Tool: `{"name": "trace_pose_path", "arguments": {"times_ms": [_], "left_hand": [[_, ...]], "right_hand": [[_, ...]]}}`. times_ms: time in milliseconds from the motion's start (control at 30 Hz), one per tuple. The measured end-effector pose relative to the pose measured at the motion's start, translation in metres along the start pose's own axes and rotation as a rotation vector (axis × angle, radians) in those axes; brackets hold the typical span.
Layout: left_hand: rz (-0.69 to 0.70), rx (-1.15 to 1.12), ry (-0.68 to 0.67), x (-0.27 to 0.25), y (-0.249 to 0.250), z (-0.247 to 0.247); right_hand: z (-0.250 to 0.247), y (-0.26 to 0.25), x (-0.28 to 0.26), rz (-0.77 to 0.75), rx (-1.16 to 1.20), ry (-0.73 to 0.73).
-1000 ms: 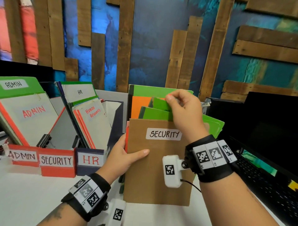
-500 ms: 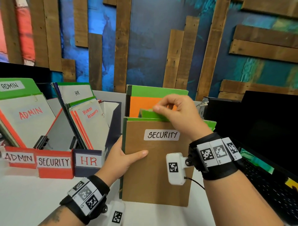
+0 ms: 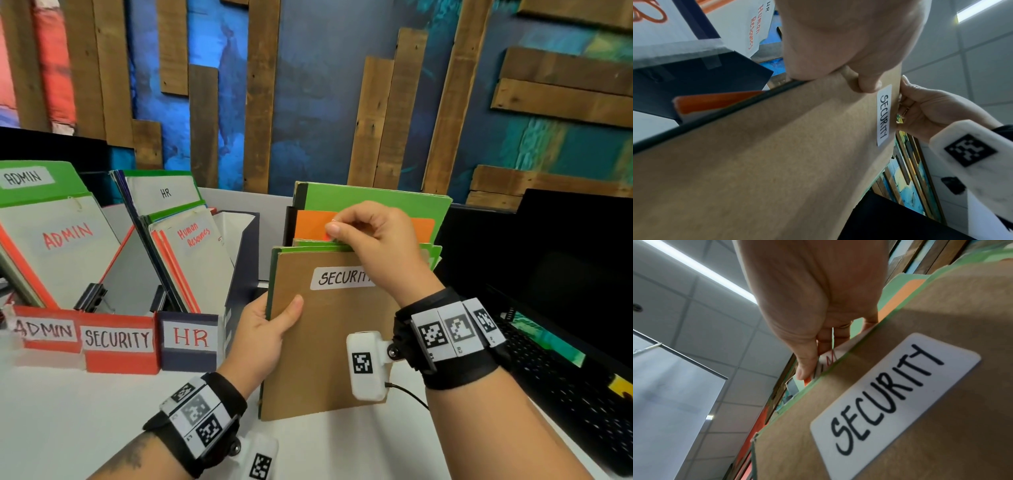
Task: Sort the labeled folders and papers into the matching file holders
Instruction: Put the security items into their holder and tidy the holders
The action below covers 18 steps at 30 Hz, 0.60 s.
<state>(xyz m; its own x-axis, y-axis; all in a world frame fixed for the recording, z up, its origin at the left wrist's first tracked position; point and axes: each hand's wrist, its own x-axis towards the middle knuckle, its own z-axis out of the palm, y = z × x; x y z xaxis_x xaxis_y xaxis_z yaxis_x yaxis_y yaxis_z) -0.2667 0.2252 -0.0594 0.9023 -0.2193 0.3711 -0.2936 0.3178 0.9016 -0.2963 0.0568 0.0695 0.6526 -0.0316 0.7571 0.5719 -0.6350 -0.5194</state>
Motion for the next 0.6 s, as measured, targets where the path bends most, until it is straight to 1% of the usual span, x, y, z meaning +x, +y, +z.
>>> {"name": "trace_pose_path", "arguments": {"times_ms": [100,233,300,367,467,533,600], "left_hand": [[-0.001,0.014,-0.005,0.002,0.001,-0.002],[-0.017,0.045,-0.027,0.006,0.002,-0.007],[-0.017,0.050,-0.034,0.006,0.003,-0.008],[-0.014,0.053,-0.035,0.006,0.003,-0.008],[-0.014,0.047,-0.020,0.004,0.002,-0.006],[-0.020,0.033,-0.014,0.004,0.003,-0.005],[-0.022,0.018,-0.021,0.003,0.005,-0.005]], "right_hand": [[-0.001,0.001,0.003,-0.039,-0.001,0.075],[-0.005,0.002,0.005,-0.116,-0.042,0.212],[-0.004,0.001,0.005,-0.136,-0.106,0.281],[-0.003,-0.001,0.006,-0.099,-0.257,0.300],[-0.002,-0.007,0.003,0.037,-0.545,0.246],[-0.003,-0.010,-0.001,0.110,-0.617,0.215],[-0.003,-0.011,-0.004,0.153,-0.591,0.200]]}}
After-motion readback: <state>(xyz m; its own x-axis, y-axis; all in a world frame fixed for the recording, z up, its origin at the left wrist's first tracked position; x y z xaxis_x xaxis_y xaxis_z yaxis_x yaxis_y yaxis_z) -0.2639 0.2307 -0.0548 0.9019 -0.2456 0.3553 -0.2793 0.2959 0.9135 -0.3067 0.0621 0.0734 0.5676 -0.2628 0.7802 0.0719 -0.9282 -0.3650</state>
